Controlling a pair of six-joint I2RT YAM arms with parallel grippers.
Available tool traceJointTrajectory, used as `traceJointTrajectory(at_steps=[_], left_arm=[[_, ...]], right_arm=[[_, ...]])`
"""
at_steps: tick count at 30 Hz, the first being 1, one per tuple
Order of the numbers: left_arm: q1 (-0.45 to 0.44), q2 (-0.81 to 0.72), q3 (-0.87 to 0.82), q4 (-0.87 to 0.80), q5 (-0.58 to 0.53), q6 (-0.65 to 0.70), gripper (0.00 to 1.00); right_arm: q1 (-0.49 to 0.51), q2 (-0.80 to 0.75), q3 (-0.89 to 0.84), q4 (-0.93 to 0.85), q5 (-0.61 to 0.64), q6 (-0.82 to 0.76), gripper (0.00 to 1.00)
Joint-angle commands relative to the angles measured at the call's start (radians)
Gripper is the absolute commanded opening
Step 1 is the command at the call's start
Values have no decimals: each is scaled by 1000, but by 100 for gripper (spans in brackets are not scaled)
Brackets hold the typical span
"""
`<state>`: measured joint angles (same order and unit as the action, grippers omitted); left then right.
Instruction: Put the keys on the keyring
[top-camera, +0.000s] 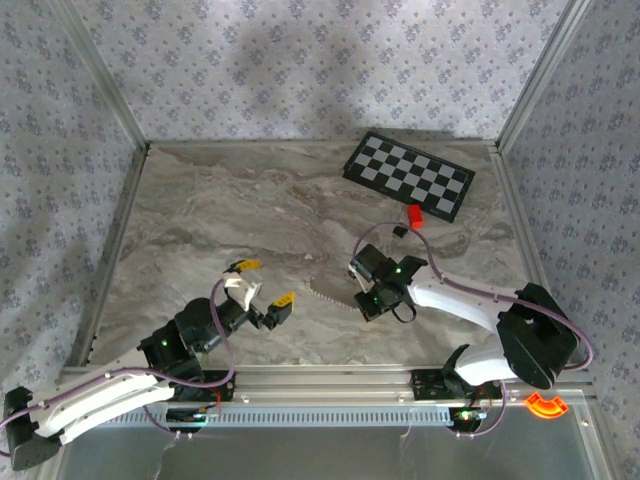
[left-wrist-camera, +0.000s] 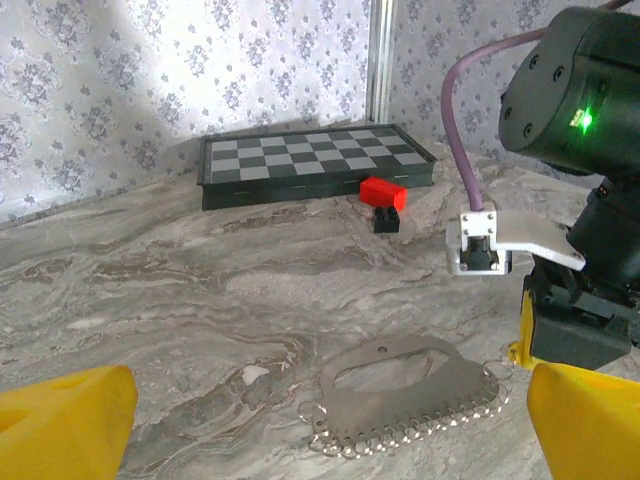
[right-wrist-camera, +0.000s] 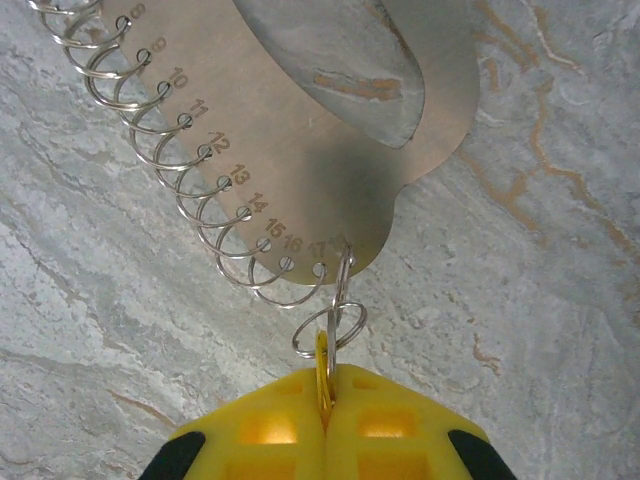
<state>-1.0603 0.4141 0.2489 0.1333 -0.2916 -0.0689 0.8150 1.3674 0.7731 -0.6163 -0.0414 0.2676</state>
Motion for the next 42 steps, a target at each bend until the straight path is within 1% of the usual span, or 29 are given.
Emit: traceJointTrajectory(at_steps=[1, 8, 12, 19, 21, 23, 27, 29, 32, 37, 40, 42], left_arm=[[6, -22, -21, 57, 6, 2, 100], [6, -37, -34, 79, 11, -6, 100], [6, -53, -43, 81, 4, -9, 100], [6, -61, -62, 107, 5, -20, 99], [7, -61, -60, 106, 6, -18, 100], [6, -64, -61, 108, 9, -18, 99], [6, -65, -76, 142, 31, -20, 99], [6, -62, -67, 128, 29, -21, 99], [6, -74, -46, 80, 19, -25, 100], [6, -98, 6, -41, -1, -45, 99], [7, -100, 27, -92, -8, -91, 99], [6, -104, 37, -130, -19, -123, 100]], right_arm=[[10, -17, -21, 1, 8, 48, 0], [16, -7, -41, 9, -31, 75, 1], [26, 5, -40, 6, -32, 83, 1], [31, -15, -53, -1, -16, 115, 7], [32, -25, -57, -4, -14, 120, 11], [32, -40, -62, -4, -14, 123, 18], [32, -71, -63, -11, -6, 126, 23], [31, -96, -63, -22, 1, 125, 26], [32, -130, -54, -45, 28, 127, 30], [36, -223, -48, -30, 65, 124, 49], [39, -281, -46, -7, 92, 103, 55], [39, -317, -46, 11, 114, 79, 61]])
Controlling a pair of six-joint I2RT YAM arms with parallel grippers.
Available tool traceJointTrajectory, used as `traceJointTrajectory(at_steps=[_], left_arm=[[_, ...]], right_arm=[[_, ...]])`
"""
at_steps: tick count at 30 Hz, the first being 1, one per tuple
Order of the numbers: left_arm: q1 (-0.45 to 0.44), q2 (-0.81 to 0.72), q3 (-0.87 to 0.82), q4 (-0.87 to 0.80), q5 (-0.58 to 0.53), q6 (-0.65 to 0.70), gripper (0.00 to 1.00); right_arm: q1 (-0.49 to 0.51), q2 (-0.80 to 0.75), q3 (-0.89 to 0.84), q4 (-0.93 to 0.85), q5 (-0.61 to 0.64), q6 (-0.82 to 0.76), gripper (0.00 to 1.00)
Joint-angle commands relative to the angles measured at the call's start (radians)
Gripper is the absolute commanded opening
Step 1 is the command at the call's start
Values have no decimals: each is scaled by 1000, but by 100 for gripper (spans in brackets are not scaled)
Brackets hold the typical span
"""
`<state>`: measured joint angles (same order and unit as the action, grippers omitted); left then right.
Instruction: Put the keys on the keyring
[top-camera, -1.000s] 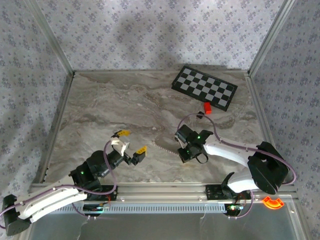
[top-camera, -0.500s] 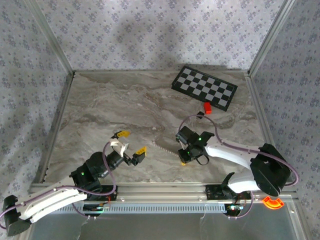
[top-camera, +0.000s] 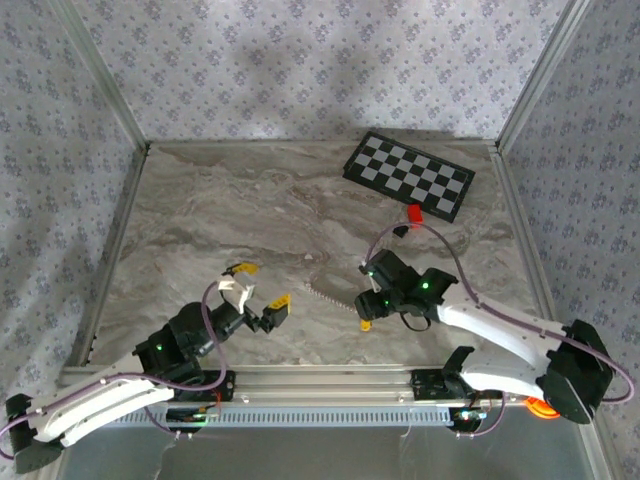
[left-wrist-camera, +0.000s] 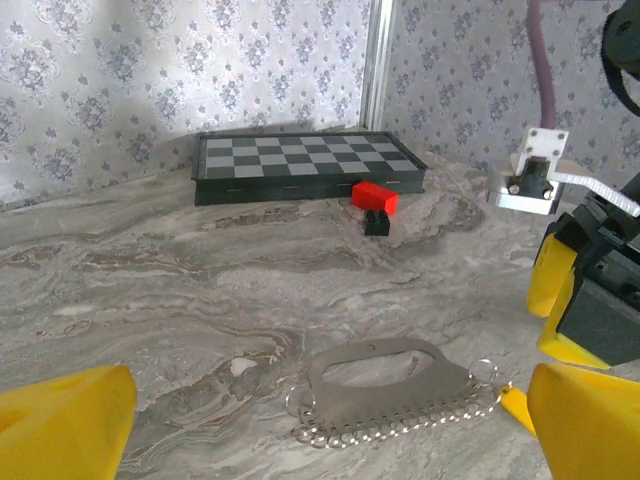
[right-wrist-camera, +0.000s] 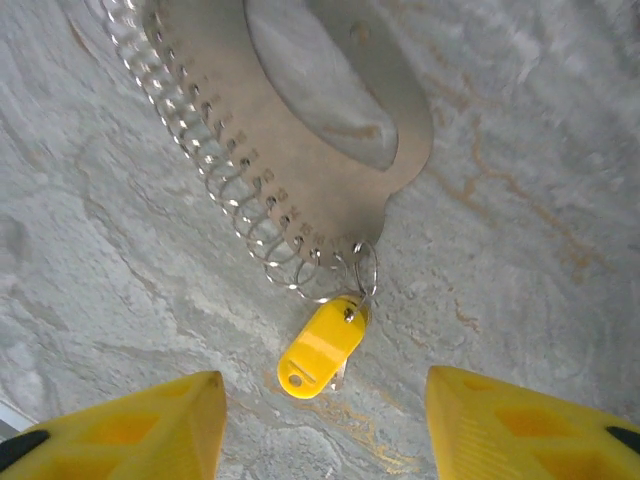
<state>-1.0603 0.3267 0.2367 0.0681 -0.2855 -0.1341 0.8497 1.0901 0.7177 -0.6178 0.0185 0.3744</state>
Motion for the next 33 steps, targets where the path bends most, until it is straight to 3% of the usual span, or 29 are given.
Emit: traceJointTrajectory(at_steps=[1, 7, 13, 18, 21, 25, 31, 33], left_arm=[[6, -21, 55, -89, -44, -75, 100], [6, -16, 123, -261, -233, -188, 100], [9, 43, 186, -379, -350, -168, 99], [17, 88, 228, -418, -518, -162, 100], [36, 146, 263, -432, -608, -164, 99], [114, 229, 293, -416, -600, -167, 99], [188, 392, 323, -363, -612, -146, 100], [226, 431, 310, -307, -570, -94, 99]], right_arm=[[4, -54, 12, 12, 66, -39, 63], [3, -132, 43, 48, 167, -113, 68], [-33, -194, 13, 83, 264, -154, 84], [-113, -261, -14, 107, 327, -195, 100], [-200, -298, -41, 137, 340, -193, 100], [-330, -324, -80, 184, 276, -208, 100], [-441, -373, -171, 330, 350, -221, 100], [-474, -402, -204, 383, 378, -218, 100]])
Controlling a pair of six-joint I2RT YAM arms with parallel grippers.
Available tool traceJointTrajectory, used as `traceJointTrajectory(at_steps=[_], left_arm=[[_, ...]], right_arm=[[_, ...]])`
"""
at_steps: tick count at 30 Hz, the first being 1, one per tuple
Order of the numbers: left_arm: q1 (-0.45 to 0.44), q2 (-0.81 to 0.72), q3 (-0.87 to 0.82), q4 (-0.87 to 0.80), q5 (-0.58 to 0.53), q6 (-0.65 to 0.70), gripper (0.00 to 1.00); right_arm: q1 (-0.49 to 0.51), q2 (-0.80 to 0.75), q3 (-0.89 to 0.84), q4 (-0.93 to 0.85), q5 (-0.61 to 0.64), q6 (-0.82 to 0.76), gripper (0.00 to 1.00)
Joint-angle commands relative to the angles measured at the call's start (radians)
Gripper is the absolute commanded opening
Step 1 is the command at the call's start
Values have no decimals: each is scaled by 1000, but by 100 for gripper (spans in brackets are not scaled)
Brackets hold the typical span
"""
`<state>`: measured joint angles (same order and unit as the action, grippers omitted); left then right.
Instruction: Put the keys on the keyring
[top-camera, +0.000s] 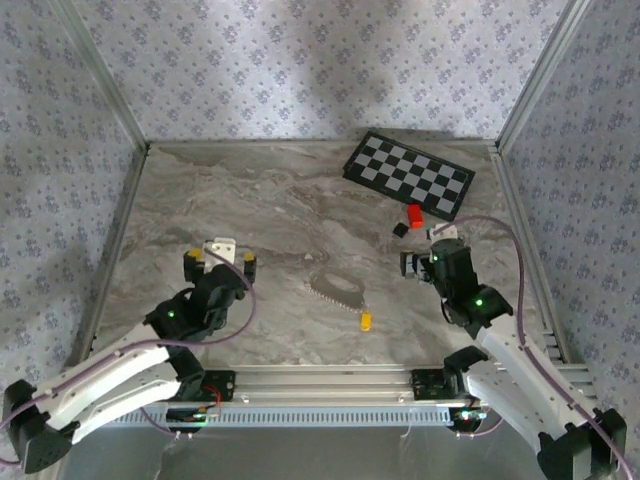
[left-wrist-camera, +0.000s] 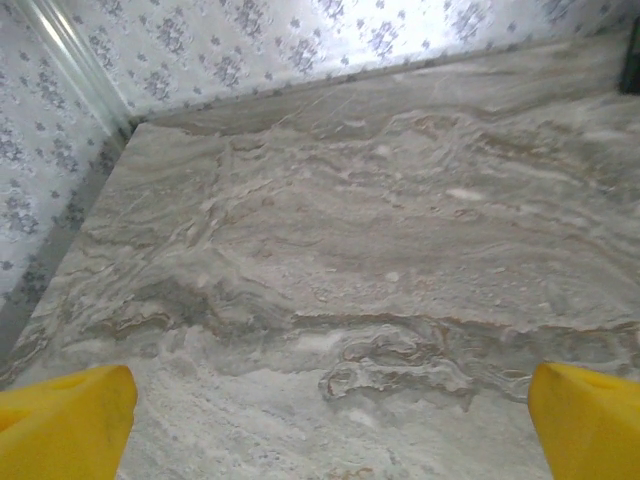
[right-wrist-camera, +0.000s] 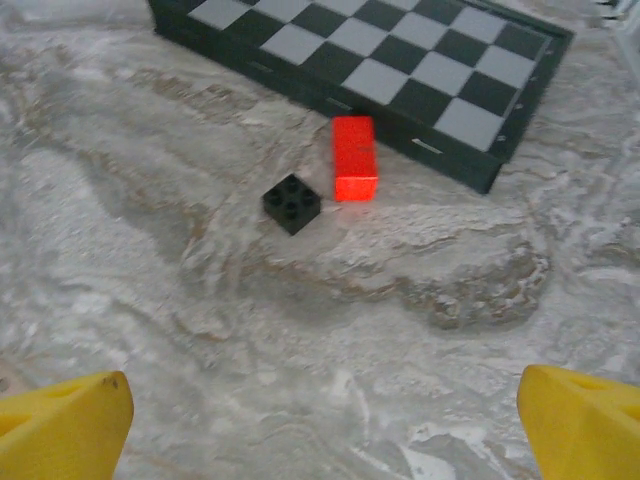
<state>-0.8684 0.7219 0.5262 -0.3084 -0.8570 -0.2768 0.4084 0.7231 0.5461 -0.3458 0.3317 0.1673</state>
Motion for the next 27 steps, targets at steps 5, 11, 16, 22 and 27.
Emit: traceJointTrajectory(at_steps=[5, 11, 16, 22, 27], left_arm=[[91, 44, -28, 187, 63, 127, 100], [203, 11, -115, 261, 88, 162, 100], [277, 20, -137, 265, 42, 185, 99], [368, 21, -209, 379, 12, 201, 100], [521, 21, -265, 432, 160, 158, 99]], right_arm=[[-52, -99, -132, 257, 194, -27, 100], [-88, -63, -185, 262, 364, -13, 100], [-121, -91, -291, 401, 290, -71, 100], [-129, -170, -413, 548, 302, -110, 100], [-163, -79, -408, 573, 292, -125, 100]])
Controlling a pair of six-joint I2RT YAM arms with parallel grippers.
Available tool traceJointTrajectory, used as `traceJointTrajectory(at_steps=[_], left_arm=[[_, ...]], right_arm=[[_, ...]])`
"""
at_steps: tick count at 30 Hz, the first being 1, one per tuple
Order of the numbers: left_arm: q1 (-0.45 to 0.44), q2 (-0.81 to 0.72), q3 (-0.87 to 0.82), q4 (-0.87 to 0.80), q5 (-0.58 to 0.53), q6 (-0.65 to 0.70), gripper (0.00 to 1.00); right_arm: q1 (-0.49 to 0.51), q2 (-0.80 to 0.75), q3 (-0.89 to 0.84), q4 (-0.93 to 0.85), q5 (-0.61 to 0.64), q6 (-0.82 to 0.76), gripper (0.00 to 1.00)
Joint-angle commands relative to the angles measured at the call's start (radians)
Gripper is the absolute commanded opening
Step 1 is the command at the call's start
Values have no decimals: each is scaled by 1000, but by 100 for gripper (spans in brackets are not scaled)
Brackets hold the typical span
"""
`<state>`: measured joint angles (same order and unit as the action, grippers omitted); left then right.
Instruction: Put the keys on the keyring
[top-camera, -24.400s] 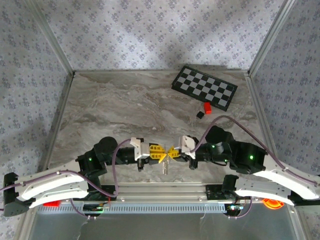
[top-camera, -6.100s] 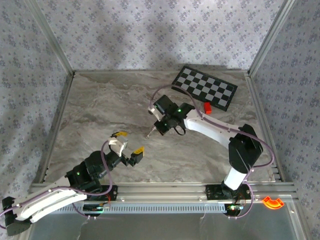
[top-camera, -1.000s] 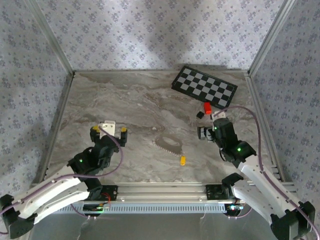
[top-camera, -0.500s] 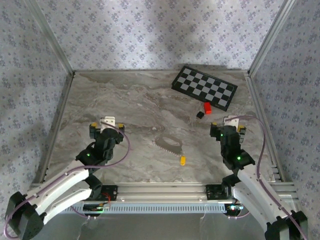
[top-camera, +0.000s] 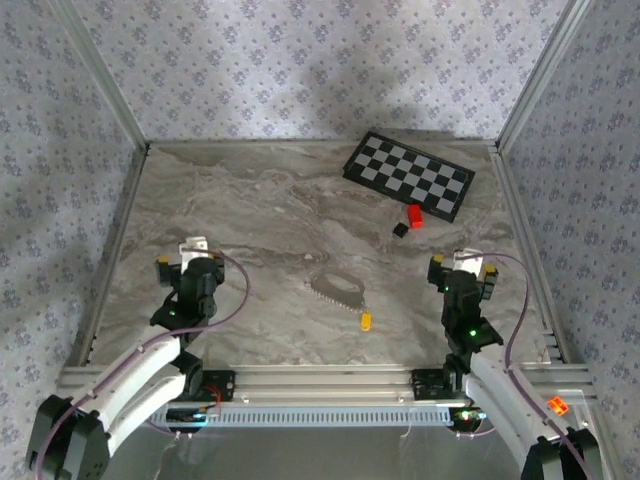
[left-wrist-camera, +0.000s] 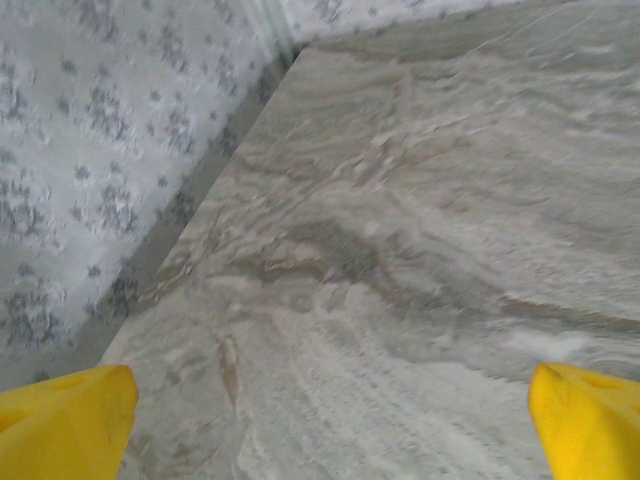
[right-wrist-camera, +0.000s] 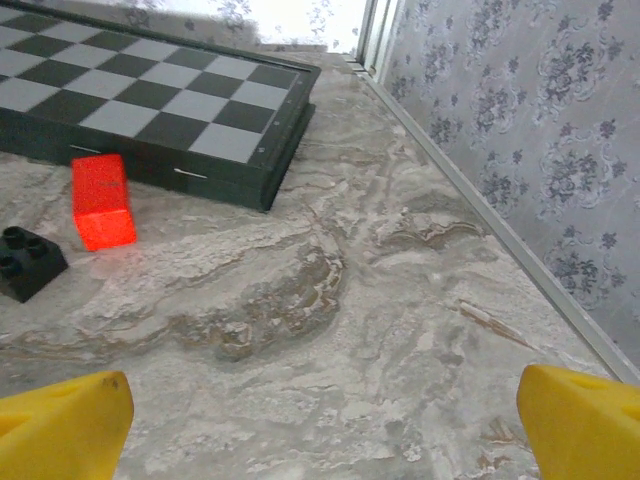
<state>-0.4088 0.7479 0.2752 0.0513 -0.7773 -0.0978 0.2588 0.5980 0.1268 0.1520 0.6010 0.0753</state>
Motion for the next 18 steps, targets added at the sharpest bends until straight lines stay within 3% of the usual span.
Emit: traceJointTrajectory(at_steps=[1, 7, 10, 18], left_arm=[[82, -3, -26, 91, 98, -23, 99], [180, 99, -32, 174, 183, -28, 100], [198, 163, -21, 233, 192, -20, 99], [281, 337, 4, 438, 235, -14, 99]], right_arm=[[-12, 74, 22, 80, 42, -38, 100], [-20, 189, 47, 143, 6, -48, 100], [-57, 248, 73, 151, -105, -52, 100], [-140, 369, 108, 226, -219, -6, 100]])
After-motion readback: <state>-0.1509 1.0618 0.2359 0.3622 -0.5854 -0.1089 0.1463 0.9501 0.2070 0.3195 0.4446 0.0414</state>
